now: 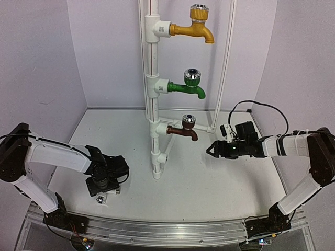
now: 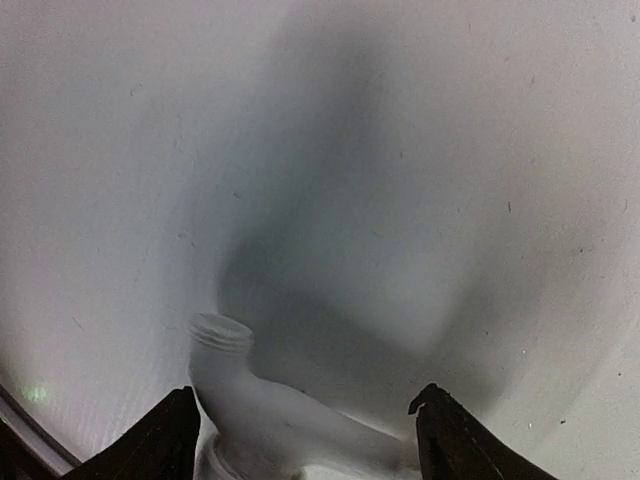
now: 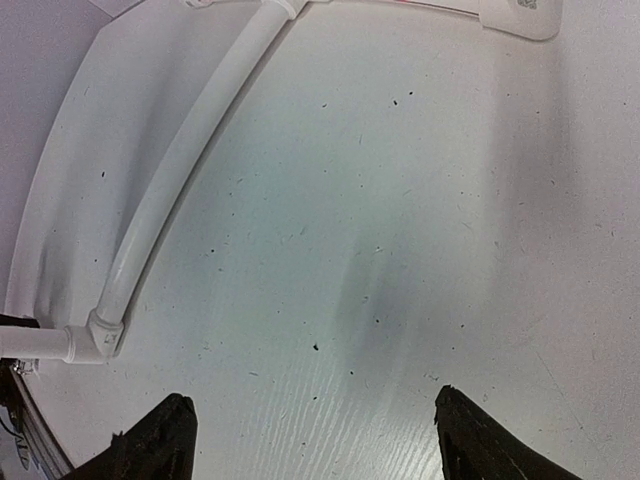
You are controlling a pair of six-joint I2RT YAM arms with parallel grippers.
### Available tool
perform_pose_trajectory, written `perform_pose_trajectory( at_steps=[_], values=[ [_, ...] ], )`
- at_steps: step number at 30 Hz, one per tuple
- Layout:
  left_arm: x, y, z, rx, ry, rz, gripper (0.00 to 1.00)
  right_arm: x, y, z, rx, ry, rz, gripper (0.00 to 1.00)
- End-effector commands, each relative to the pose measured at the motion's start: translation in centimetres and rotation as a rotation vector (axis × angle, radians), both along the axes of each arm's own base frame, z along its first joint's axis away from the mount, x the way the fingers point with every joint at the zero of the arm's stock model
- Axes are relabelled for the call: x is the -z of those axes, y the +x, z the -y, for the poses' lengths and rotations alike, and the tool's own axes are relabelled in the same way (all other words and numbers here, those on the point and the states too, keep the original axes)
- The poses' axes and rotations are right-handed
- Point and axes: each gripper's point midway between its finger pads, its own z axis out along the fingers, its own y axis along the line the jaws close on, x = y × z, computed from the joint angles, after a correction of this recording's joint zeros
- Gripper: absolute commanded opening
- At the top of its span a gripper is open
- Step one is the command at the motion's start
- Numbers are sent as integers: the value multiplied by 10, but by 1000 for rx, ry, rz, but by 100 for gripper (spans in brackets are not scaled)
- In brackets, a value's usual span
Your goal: Install the water faucets
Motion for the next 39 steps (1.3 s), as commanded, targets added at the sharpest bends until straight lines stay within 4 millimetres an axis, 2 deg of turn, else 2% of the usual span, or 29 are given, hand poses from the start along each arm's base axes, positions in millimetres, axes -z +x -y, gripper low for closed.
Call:
perform_pose_trajectory(
  at_steps=[1, 5, 8, 11, 14, 17, 20, 23, 28, 32, 36, 39],
  values=[
    [11, -9, 13, 14, -34, -64, 75, -7, -4, -2, -13, 12, 19, 83],
    [6, -3, 25, 110, -39, -69, 83, -7, -7, -2, -13, 19, 17, 83],
    [-6, -1, 31, 150, -76, -46, 85, -10, -9, -1, -13, 18, 24, 83],
    [-18, -7, 37, 192, -128, -23, 85, -12, -10, 0, -13, 16, 28, 83],
    [-29, -16, 39, 225, -182, -5, 92, -10, -12, 1, -15, 14, 23, 83],
    [-33, -23, 38, 243, -220, 0, 94, -8, -12, 0, -20, 18, 14, 83],
    [-27, -31, 39, 261, -216, -38, 87, -8, -14, -2, -26, 29, 9, 83],
    [-18, -37, 40, 283, -187, -78, 72, -11, -16, -2, -28, 32, 15, 83],
    [2, -44, 36, 301, -108, -154, 66, -11, -21, 1, -22, 30, 20, 84],
    [12, -47, 36, 317, -61, -180, 65, -12, -24, 3, -19, 32, 20, 84],
    [14, -42, 43, 340, -40, -171, 54, -13, -26, 5, -14, 34, 22, 84],
    [6, -37, 59, 358, -91, -133, 39, -14, -30, 6, -15, 36, 23, 84]
  ],
)
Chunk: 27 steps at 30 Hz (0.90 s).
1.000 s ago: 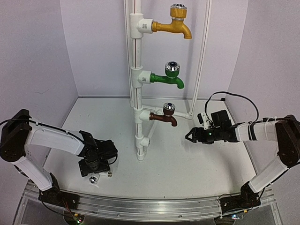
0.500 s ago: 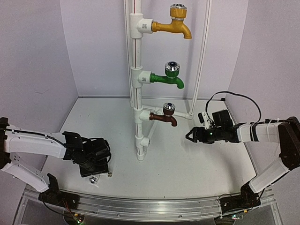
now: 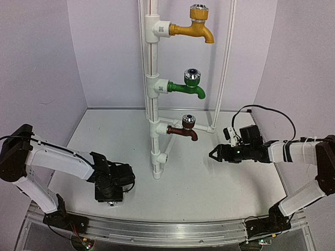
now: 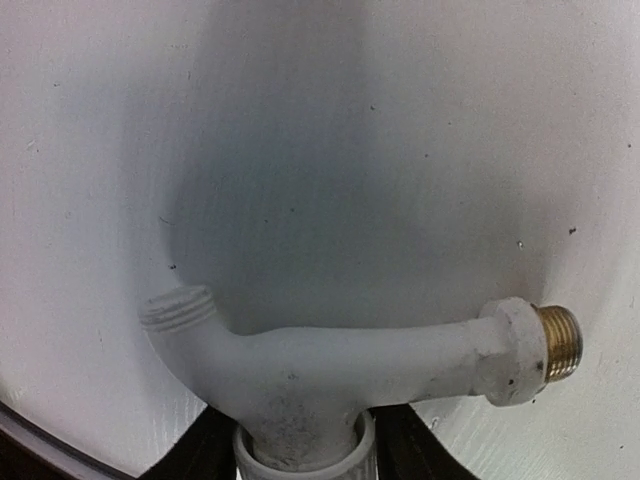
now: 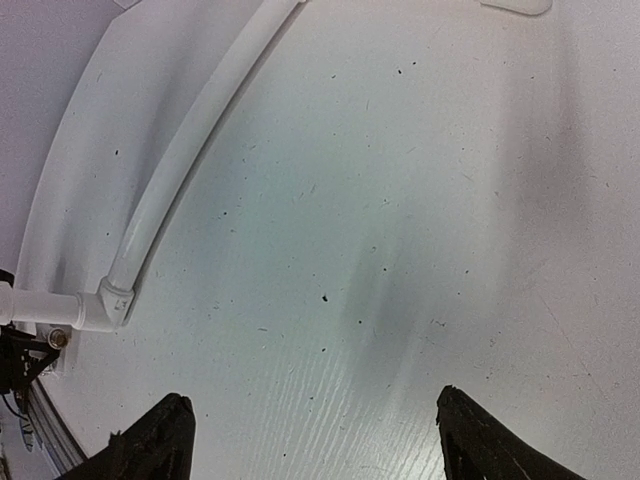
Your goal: Install the water faucets
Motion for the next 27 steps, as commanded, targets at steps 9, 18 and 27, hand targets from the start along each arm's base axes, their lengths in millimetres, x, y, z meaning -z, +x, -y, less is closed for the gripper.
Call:
perform_pose_trajectory(
  at_steps=[9, 18, 27],
  values=[
    [-52, -15, 111, 320, -579, -24, 12, -12, -30, 12, 15, 13, 13, 84],
    [-221, -59, 186, 843, -1256, 171, 0, -52, -57, -8, -136, 120, 80, 84],
    [-337, -92, 208, 1228, -1678, 372, 0, -181, -166, -59, -643, 518, 382, 91]
  ],
)
